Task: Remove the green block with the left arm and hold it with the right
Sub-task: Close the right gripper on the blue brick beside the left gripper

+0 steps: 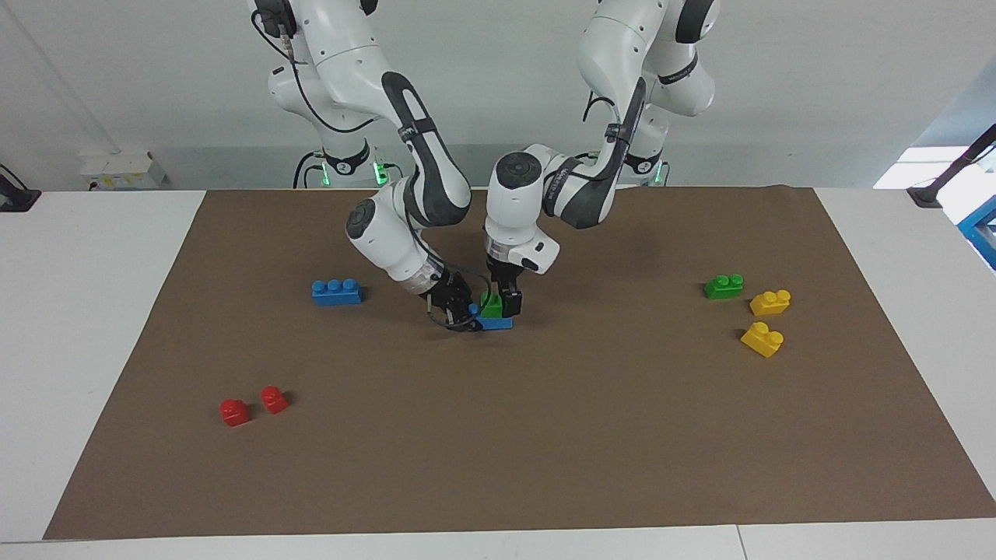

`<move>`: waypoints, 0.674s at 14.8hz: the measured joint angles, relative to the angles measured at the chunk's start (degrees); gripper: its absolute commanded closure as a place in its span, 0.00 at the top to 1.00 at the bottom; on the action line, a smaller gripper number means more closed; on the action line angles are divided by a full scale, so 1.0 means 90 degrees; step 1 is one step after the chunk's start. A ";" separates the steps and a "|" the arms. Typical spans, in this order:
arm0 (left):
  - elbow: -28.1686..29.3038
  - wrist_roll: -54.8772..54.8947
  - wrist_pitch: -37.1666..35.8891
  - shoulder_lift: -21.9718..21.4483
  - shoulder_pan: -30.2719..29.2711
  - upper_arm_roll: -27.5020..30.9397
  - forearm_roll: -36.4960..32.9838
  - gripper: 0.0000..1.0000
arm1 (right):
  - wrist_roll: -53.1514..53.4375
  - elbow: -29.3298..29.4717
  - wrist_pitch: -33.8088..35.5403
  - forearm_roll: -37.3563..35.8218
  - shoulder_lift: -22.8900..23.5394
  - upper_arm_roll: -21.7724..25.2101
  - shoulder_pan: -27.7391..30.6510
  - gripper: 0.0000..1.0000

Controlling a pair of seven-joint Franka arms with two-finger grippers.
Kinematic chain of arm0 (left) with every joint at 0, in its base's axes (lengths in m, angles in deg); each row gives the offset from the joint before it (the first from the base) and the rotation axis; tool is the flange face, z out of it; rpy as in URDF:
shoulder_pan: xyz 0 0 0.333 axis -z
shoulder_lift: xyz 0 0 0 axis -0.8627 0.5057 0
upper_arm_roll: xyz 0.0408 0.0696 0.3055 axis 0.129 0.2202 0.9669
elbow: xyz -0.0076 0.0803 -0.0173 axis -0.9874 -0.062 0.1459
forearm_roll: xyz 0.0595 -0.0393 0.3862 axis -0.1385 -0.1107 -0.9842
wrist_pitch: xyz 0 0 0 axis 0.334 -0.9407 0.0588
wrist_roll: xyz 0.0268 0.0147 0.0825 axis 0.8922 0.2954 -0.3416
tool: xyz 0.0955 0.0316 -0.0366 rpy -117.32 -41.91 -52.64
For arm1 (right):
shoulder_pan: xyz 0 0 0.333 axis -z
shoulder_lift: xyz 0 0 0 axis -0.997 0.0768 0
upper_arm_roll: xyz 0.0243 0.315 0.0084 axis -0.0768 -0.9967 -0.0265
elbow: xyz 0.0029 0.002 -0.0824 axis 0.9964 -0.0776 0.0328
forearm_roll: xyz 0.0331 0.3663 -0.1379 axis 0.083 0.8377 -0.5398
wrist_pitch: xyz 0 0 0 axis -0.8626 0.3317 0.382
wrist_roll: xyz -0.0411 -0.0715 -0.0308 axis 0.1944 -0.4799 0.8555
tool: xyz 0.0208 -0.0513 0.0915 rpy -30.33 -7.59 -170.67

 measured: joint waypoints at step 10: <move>-0.0015 -0.0011 0.0188 -0.0001 -0.0017 0.0075 -0.0119 0.00 | -0.0214 -0.0004 0.0028 0.0001 -0.0005 -0.0009 0.0074 0.00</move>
